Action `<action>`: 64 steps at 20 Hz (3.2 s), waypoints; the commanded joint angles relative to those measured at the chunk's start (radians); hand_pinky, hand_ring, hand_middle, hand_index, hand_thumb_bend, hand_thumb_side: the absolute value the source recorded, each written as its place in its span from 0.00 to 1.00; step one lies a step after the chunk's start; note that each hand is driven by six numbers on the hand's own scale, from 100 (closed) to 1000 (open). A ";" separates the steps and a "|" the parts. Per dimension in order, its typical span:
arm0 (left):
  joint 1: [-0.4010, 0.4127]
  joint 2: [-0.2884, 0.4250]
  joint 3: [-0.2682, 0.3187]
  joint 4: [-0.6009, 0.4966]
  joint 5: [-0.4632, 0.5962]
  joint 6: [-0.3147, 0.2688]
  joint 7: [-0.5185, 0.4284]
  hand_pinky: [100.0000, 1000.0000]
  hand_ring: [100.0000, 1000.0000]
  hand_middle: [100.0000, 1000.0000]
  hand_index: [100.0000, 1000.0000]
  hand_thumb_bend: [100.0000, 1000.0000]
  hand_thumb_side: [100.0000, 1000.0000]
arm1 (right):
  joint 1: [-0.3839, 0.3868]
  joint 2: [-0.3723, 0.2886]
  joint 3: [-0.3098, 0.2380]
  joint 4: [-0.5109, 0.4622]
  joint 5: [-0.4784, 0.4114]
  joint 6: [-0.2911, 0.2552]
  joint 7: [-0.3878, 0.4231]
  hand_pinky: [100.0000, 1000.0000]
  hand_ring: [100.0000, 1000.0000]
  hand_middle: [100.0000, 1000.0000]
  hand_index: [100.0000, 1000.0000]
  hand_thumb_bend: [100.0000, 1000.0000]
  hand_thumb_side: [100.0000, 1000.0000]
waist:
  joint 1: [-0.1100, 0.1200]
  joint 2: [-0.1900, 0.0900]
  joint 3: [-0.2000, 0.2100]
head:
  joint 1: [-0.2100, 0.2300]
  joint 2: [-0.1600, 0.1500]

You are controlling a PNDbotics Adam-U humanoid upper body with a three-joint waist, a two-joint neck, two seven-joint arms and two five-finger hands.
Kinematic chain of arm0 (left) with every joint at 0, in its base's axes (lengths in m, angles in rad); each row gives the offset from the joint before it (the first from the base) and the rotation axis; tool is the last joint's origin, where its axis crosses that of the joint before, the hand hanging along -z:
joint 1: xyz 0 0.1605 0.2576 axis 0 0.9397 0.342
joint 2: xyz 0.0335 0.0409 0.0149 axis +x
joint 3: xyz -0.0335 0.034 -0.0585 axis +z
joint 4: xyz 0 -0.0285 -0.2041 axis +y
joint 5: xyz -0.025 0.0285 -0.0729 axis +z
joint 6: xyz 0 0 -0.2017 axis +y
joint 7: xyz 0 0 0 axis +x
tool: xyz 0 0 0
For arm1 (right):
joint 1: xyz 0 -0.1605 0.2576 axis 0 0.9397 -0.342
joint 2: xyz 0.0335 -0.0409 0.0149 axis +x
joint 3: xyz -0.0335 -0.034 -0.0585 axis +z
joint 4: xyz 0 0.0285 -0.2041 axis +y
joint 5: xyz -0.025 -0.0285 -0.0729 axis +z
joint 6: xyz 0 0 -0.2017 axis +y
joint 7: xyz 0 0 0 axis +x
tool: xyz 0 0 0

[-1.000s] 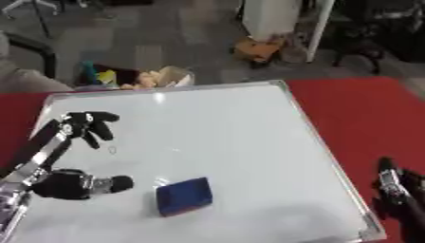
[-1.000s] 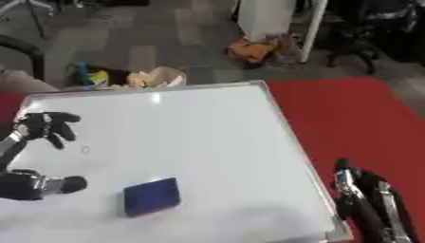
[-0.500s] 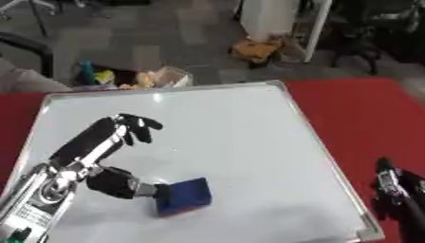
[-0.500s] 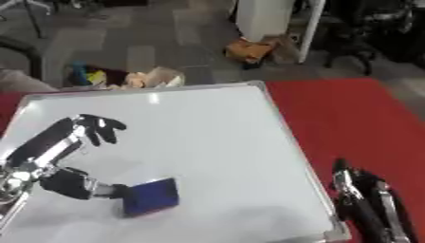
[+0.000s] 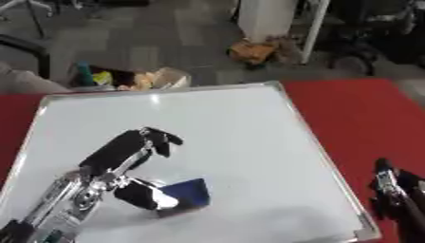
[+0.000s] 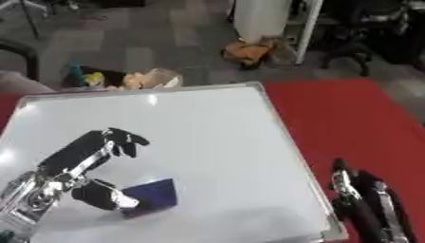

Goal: Wipe the whiteboard clean with a brush.

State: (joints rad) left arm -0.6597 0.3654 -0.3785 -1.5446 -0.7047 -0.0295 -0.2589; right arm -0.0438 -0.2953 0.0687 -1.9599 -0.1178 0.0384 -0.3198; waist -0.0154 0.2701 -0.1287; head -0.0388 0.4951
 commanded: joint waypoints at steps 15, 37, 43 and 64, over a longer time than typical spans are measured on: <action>-0.024 -0.042 -0.031 0.073 -0.035 -0.014 -0.041 0.53 0.59 0.51 0.79 0.77 0.41 | -0.007 -0.020 0.001 -0.024 -0.008 0.001 0.007 0.00 0.00 0.00 0.32 0.00 0.51 | -0.005 -0.018 -0.006 | -0.002 -0.011; -0.018 -0.052 -0.035 0.108 -0.090 -0.011 -0.040 0.52 0.58 0.51 0.79 0.68 0.36 | -0.006 -0.017 0.002 -0.024 -0.005 0.002 0.009 0.00 0.00 0.00 0.32 0.00 0.51 | -0.008 -0.014 -0.006 | -0.006 -0.014; -0.014 -0.054 -0.033 0.112 -0.087 -0.004 -0.034 0.51 0.56 0.48 0.78 0.61 0.37 | -0.006 -0.016 0.001 -0.024 -0.004 0.002 0.009 0.00 0.00 0.00 0.32 0.00 0.51 | -0.010 -0.013 -0.006 | -0.006 -0.014; -0.009 -0.052 -0.021 0.110 -0.087 0.027 -0.011 0.46 0.46 0.38 0.72 0.42 0.29 | -0.005 -0.015 0.001 -0.024 -0.003 0.003 0.010 0.00 0.00 0.00 0.32 0.00 0.51 | -0.012 -0.013 -0.004 | -0.008 -0.015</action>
State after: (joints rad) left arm -0.6593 0.3074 -0.4119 -1.4213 -0.7916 -0.0089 -0.2730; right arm -0.0440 -0.2953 0.0746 -1.9604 -0.1210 0.0416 -0.3117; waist -0.0254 0.2705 -0.1335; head -0.0454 0.4906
